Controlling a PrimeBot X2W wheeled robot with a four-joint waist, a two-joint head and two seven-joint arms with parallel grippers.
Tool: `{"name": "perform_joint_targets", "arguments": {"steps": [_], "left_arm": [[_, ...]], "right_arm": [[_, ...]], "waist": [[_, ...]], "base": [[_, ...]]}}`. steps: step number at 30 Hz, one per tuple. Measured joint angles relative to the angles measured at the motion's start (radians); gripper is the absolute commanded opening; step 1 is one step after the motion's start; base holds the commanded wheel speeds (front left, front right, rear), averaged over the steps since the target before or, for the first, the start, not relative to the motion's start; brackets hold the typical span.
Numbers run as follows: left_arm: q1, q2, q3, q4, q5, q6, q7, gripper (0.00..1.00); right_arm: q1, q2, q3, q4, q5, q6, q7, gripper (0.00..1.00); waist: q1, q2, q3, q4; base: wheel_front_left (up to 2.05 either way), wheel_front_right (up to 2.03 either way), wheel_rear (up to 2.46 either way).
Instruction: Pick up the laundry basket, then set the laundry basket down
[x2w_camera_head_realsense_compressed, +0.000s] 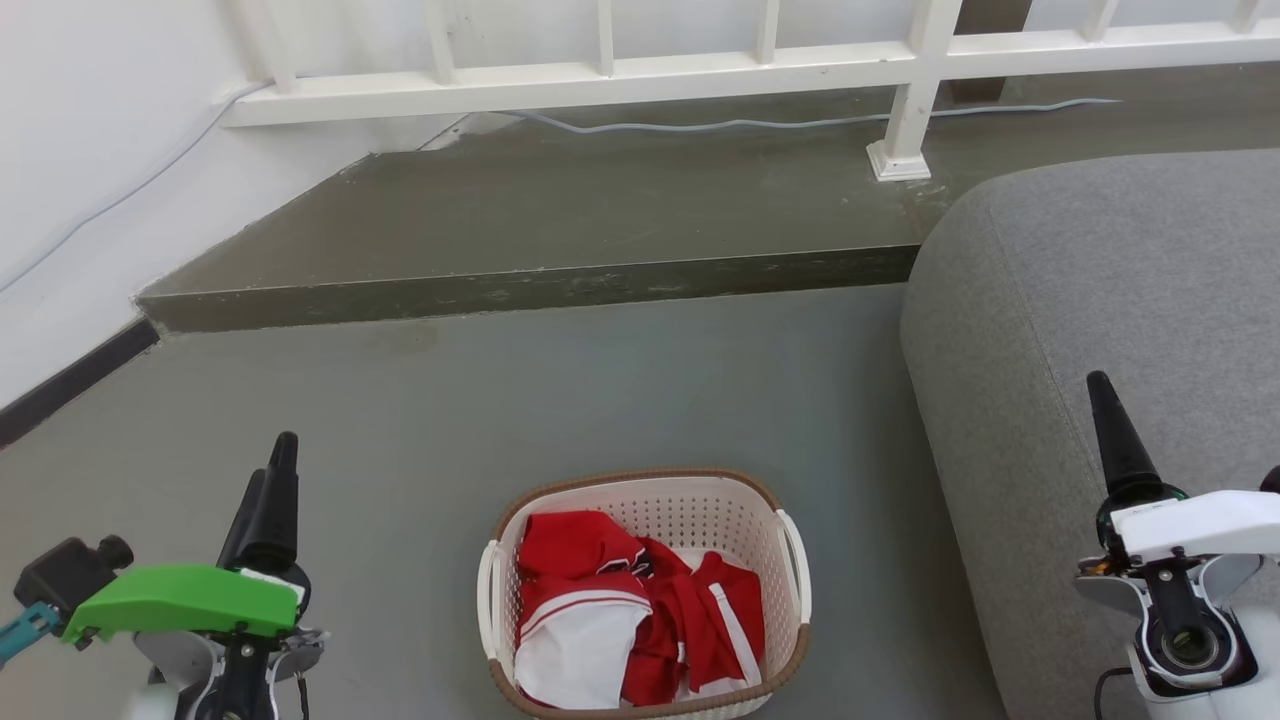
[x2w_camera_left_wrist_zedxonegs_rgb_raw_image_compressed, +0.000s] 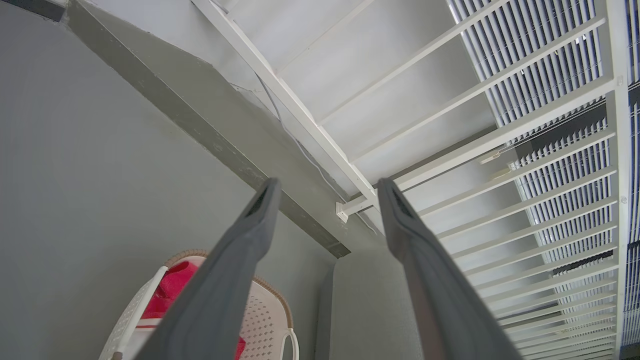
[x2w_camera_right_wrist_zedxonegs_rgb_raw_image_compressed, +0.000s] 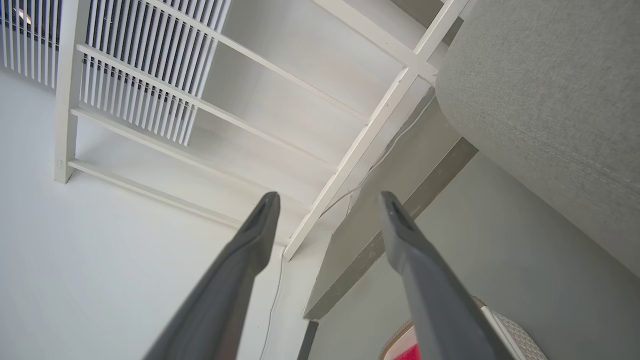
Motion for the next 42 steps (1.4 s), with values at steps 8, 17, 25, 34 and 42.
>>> {"name": "perform_joint_targets", "arguments": {"steps": [8, 17, 25, 34, 42], "left_arm": [[-0.011, 0.01, -0.027, -0.026, 0.14, 0.026, -0.026, 1.0], [-0.023, 0.022, -0.077, -0.051, 0.344, 0.07, -0.061, 1.0], [-0.023, 0.025, -0.11, -0.058, 0.469, 0.104, -0.09, 1.0], [-0.022, 0.026, -0.137, -0.053, 0.585, 0.132, -0.122, 1.0], [-0.022, 0.026, -0.159, -0.039, 0.687, 0.15, -0.15, 1.0]], "right_arm": [[-0.009, -0.015, 0.028, -0.025, -0.142, -0.018, -0.023, 1.0], [-0.017, -0.034, 0.085, -0.044, -0.344, -0.045, -0.062, 1.0], [-0.017, -0.038, 0.117, -0.041, -0.463, -0.072, -0.088, 1.0], [-0.014, -0.042, 0.149, -0.007, -0.583, -0.089, -0.12, 1.0], [-0.014, -0.051, 0.173, 0.012, -0.692, -0.105, -0.143, 1.0]], "waist": [[0.0, 0.0, -0.001, 0.0], [0.0, 0.0, -0.002, -0.002], [0.0, 0.0, -0.004, -0.001], [0.0, 0.0, -0.008, 0.0], [0.0, 0.0, -0.01, 0.0]], "base": [[0.0, 0.0, 0.0], [0.0, 0.0, 0.0], [0.0, 0.0, 0.0], [0.0, 0.0, 0.0], [0.0, 0.0, 0.0]]}}
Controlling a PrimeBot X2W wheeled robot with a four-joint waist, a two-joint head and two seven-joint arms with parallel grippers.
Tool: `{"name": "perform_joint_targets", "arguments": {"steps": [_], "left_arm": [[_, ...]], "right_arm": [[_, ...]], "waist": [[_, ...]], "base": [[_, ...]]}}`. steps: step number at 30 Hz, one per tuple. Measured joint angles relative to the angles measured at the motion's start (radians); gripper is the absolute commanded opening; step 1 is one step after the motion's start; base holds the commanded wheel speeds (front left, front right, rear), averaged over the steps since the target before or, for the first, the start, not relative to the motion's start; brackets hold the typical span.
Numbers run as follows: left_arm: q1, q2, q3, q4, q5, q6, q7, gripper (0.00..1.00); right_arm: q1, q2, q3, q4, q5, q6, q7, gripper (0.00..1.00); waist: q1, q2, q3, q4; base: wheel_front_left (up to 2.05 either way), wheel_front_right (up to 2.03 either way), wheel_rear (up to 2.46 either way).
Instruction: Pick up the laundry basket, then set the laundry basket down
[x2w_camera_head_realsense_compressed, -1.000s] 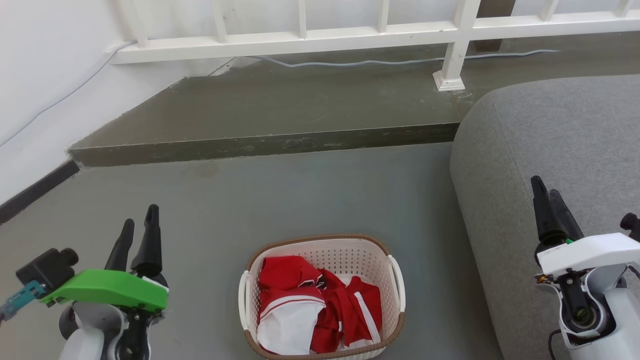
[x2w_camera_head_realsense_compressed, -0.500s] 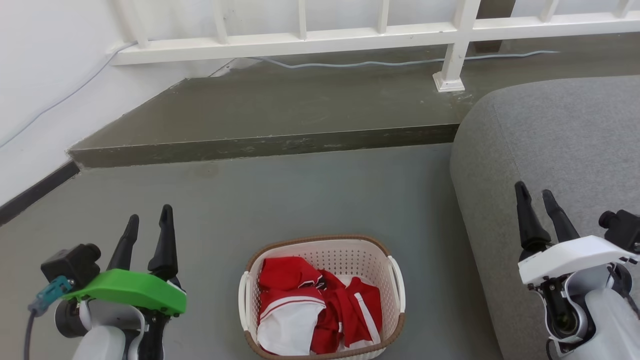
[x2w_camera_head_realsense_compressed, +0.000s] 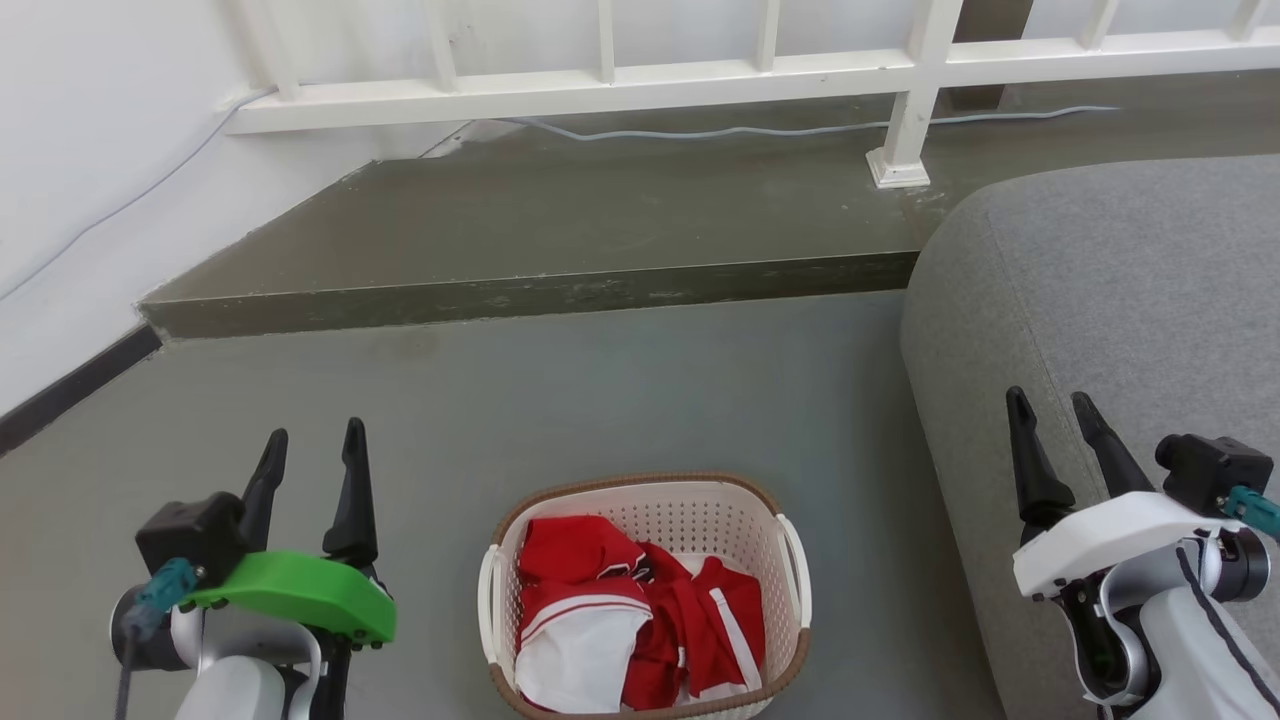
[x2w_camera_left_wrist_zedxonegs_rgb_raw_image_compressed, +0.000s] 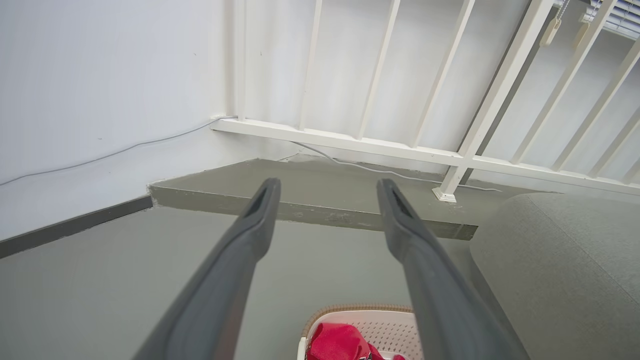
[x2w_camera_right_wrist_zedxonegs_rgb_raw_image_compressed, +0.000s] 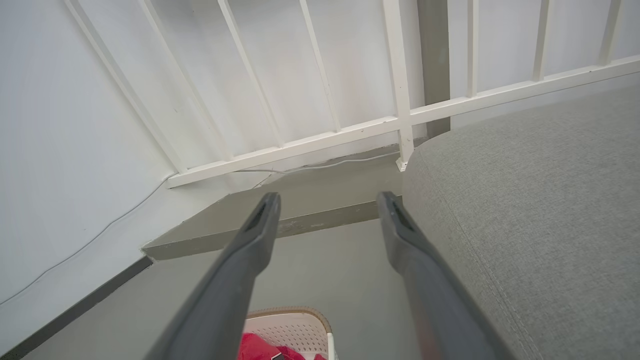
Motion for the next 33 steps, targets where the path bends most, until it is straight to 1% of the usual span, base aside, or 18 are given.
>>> {"name": "perform_joint_targets", "arguments": {"steps": [9, 10, 16, 19, 30, 33], "left_arm": [[0.0, 0.0, -0.019, 0.028, 0.109, 0.023, -0.026, 1.0], [0.0, 0.0, -0.023, 0.03, 0.119, 0.027, -0.027, 1.0], [0.0, 0.001, -0.041, 0.044, 0.184, 0.042, -0.035, 1.0], [0.0, 0.001, -0.046, 0.051, 0.223, 0.043, -0.035, 1.0], [0.0, 0.0, -0.047, 0.076, 0.226, 0.043, -0.034, 1.0], [0.0, -0.001, -0.047, 0.078, 0.226, 0.051, -0.034, 1.0]], "right_arm": [[0.0, -0.003, 0.019, 0.025, -0.111, -0.002, -0.033, 1.0], [0.0, -0.003, 0.022, 0.026, -0.124, -0.008, -0.039, 1.0], [-0.001, -0.007, 0.036, 0.039, -0.197, -0.009, -0.059, 1.0], [-0.002, -0.009, 0.039, 0.046, -0.234, -0.009, -0.068, 1.0], [-0.003, -0.008, 0.039, 0.062, -0.239, -0.007, -0.068, 1.0], [-0.003, -0.007, 0.038, 0.064, -0.239, -0.007, -0.068, 1.0]], "waist": [[0.0, 0.0, -0.003, 0.001], [0.0, 0.0, -0.003, 0.001], [0.0, 0.0, -0.004, -0.001], [0.0, 0.0, -0.004, -0.001], [0.0, 0.0, -0.004, 0.001], [0.0, 0.0, -0.004, 0.002]], "base": [[0.0, 0.0, 0.0], [0.0, 0.0, 0.0], [0.0, 0.0, 0.0], [0.0, 0.0, 0.0], [0.0, 0.0, 0.0], [0.0, 0.0, 0.0]]}}
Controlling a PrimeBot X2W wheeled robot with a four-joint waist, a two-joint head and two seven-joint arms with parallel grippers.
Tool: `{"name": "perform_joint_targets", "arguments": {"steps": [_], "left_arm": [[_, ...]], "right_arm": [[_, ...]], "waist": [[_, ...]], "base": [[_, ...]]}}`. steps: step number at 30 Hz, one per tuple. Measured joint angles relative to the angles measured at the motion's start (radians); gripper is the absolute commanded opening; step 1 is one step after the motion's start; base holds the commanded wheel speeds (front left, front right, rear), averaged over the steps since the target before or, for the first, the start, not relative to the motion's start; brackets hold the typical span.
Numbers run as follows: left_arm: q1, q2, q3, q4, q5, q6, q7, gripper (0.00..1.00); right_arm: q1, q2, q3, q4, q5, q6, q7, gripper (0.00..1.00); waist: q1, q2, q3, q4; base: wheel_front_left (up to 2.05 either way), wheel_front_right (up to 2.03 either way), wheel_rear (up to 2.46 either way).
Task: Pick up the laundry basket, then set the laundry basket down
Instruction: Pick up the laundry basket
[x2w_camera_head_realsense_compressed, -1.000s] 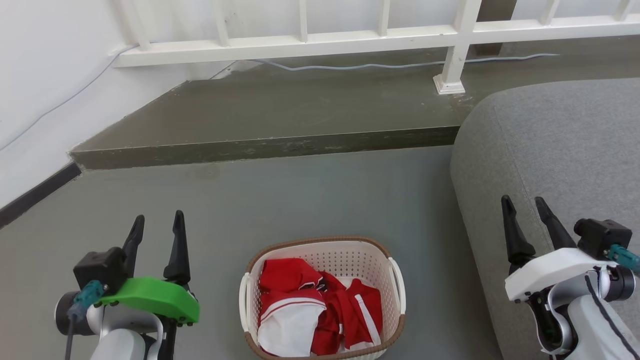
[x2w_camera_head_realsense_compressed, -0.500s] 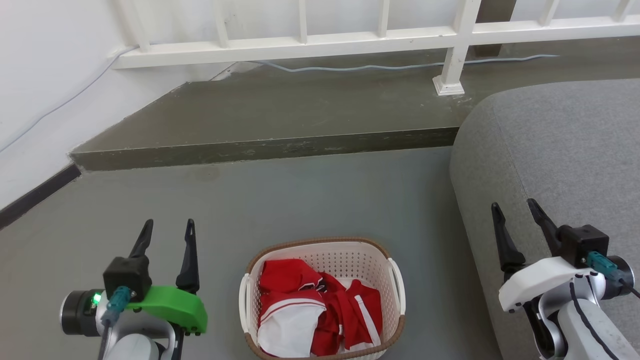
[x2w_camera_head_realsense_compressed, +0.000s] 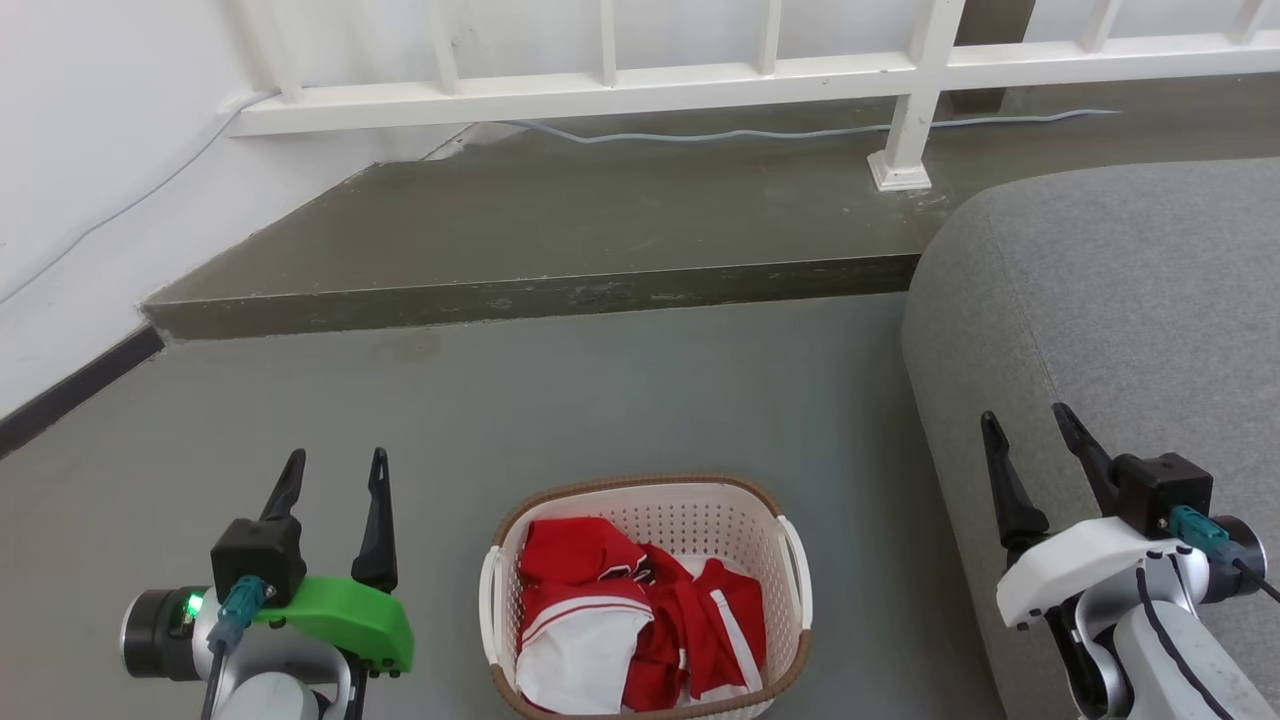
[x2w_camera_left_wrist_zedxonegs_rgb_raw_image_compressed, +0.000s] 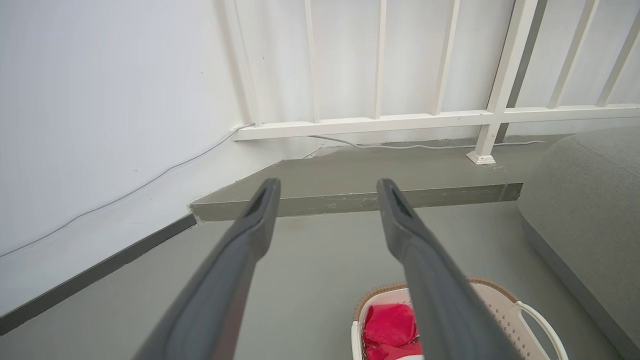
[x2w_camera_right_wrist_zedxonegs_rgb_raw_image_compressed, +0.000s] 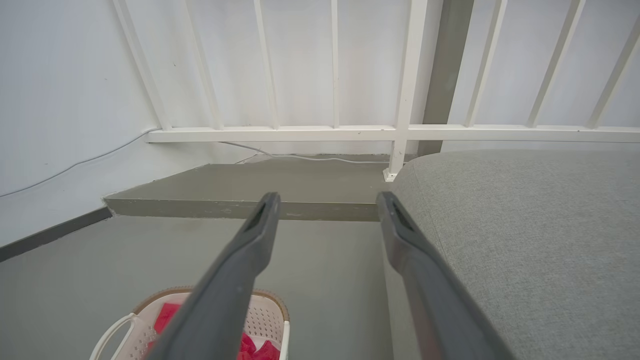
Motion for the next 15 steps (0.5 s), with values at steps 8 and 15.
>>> {"name": "perform_joint_targets", "arguments": {"steps": [8, 15], "left_arm": [[0.0, 0.0, 0.001, 0.012, 0.0, 0.001, 0.0, 1.0], [0.0, -0.004, 0.001, 0.017, 0.0, 0.001, 0.0, 1.0]], "right_arm": [[0.0, 0.001, -0.002, 0.01, -0.001, 0.009, 0.0, 1.0], [-0.001, 0.005, -0.004, 0.014, -0.001, 0.018, 0.0, 1.0]], "waist": [[0.0, 0.0, 0.002, 0.001], [0.0, 0.0, 0.008, 0.001]], "base": [[0.0, 0.0, 0.0], [0.0, 0.0, 0.0]]}}
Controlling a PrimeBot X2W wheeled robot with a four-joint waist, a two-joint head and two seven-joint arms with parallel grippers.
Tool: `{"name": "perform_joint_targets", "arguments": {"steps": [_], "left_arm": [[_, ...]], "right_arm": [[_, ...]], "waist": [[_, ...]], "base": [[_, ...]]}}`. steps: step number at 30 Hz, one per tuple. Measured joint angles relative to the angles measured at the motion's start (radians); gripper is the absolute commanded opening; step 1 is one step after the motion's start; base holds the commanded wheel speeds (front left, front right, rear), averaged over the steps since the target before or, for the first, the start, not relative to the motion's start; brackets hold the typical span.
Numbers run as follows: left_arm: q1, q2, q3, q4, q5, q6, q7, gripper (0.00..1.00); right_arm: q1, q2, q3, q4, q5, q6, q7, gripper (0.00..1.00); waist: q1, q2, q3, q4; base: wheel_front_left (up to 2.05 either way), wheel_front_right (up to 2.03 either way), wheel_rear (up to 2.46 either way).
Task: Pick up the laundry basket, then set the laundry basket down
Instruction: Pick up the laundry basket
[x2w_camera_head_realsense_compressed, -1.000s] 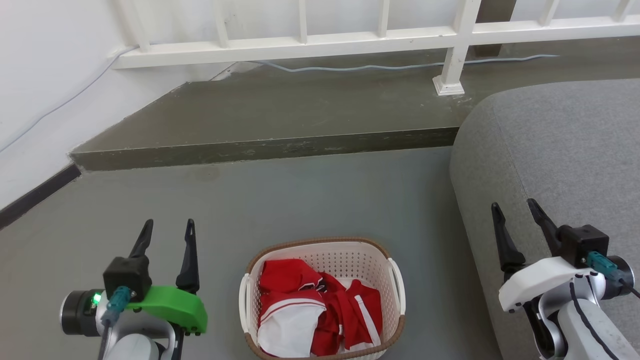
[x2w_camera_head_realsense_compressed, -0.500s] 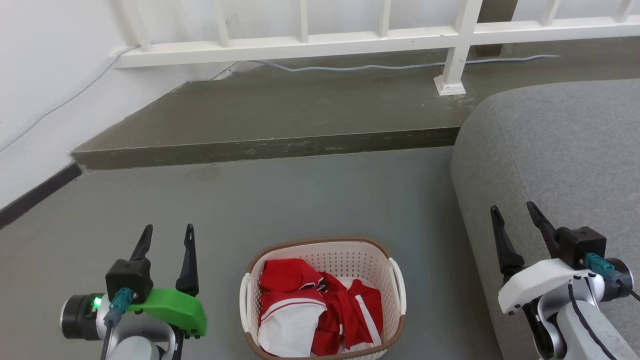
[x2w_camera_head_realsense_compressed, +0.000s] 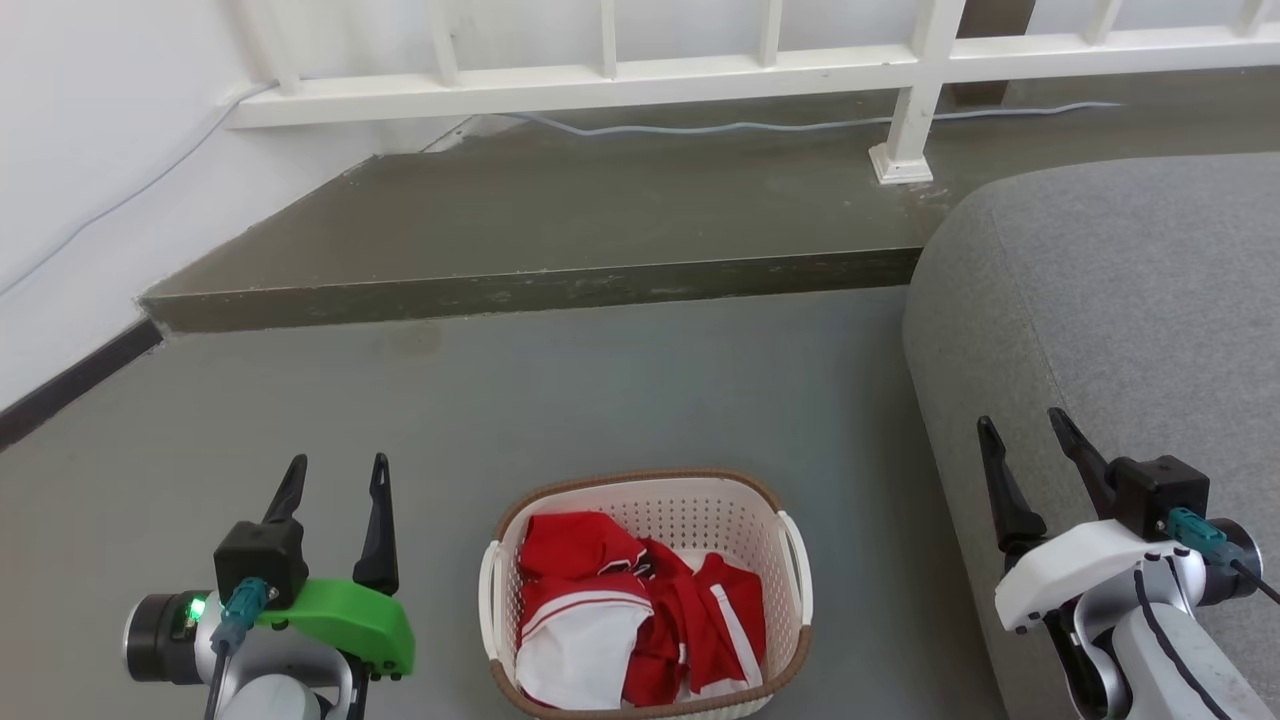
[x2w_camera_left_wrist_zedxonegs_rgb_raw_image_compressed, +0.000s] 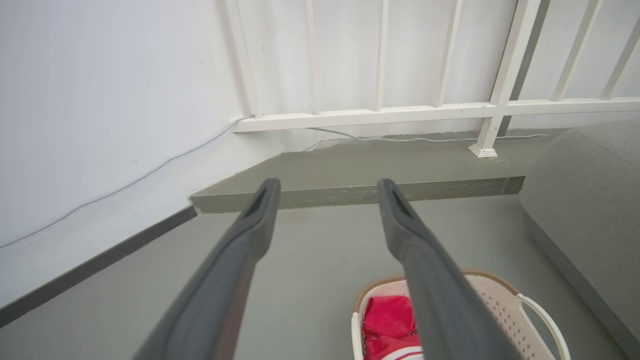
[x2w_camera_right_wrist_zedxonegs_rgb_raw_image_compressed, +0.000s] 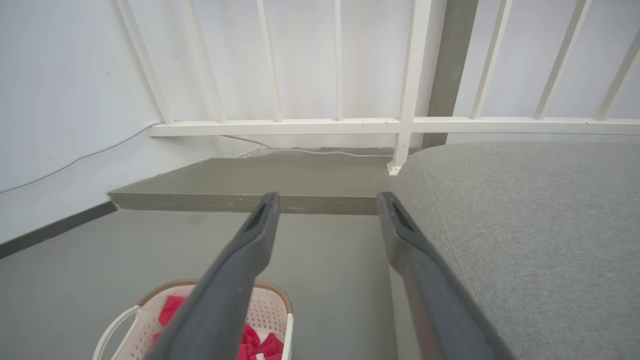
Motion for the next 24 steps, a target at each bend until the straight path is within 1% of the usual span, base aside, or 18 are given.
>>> {"name": "perform_joint_targets", "arguments": {"steps": [11, 19, 24], "left_arm": [[-0.008, -0.009, -0.005, -0.025, 0.0, 0.0, 0.005, 1.0], [-0.075, -0.016, -0.013, -0.056, 0.005, 0.0, 0.01, 1.0], [-0.111, -0.021, -0.017, -0.061, 0.006, 0.0, 0.01, 1.0]], "right_arm": [[-0.031, 0.002, -0.008, -0.003, 0.0, 0.007, 0.0, 1.0], [-0.097, 0.001, -0.01, -0.007, -0.001, 0.025, 0.0, 1.0], [-0.143, 0.002, -0.009, -0.005, -0.002, 0.027, 0.0, 1.0]], "waist": [[0.0, 0.0, 0.057, 0.002], [0.0, 0.0, 0.154, 0.004], [0.0, 0.0, 0.218, 0.005]], "base": [[0.0, 0.0, 0.0], [0.0, 0.0, 0.0], [0.0, 0.0, 0.0]]}}
